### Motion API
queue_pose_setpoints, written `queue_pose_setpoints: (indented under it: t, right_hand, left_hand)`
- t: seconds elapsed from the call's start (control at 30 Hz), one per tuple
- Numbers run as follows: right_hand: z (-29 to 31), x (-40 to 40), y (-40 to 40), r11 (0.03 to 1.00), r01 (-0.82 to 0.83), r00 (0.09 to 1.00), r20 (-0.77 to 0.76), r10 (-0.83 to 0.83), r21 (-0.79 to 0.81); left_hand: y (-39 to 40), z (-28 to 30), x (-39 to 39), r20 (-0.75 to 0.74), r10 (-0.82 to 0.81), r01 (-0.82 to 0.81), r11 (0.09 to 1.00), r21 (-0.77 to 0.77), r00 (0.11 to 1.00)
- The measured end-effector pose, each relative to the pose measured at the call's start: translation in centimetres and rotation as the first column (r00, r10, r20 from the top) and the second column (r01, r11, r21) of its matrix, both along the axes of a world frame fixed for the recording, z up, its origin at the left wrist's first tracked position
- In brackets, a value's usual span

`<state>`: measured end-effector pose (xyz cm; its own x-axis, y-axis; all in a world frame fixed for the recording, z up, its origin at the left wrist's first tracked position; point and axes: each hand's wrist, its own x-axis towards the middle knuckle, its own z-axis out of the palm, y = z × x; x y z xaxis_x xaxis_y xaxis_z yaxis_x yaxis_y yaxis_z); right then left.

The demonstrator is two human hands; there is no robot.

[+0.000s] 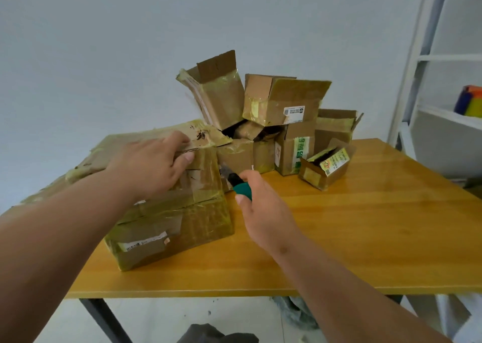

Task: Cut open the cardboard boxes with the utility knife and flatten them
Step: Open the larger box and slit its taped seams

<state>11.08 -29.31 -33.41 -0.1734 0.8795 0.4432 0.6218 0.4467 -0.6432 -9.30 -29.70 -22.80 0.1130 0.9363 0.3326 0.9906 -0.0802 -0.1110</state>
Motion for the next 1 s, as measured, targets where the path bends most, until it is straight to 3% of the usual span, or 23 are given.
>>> queue_pose_setpoints:
  t: [0.2, 0.4, 0.73, 1.0]
  right_hand:
    - [1.1, -0.9, 1.7, 0.992, -0.008, 0.999, -0.036, 0.013, 0.129]
    - [0.3, -0.4, 2.1, 0.991, -0.107, 0.991, -0.067, 0.112, 0.078]
    - [1.0, -0.4, 2.8, 0.990, -0.117, 0.990, -0.073, 0.123, 0.079]
    - [1.2, -0.1, 3.0, 0.986, -0.162, 0.970, -0.176, 0.165, 0.031]
  left_hand:
    - [-0.2, 0.0, 0.4, -0.032, -0.006, 0.006, 1.000, 0.012, 0.999]
    - [0.2, -0.4, 0.2, -0.045, -0.010, 0.011, 0.999, 0.038, 0.999]
    - [0.4, -0.5, 0.0, -0.046, 0.002, -0.001, 0.999, 0.041, 0.999]
    - [0.3, -0.4, 0.0, -0.053, 0.005, -0.002, 0.999, 0.048, 0.999]
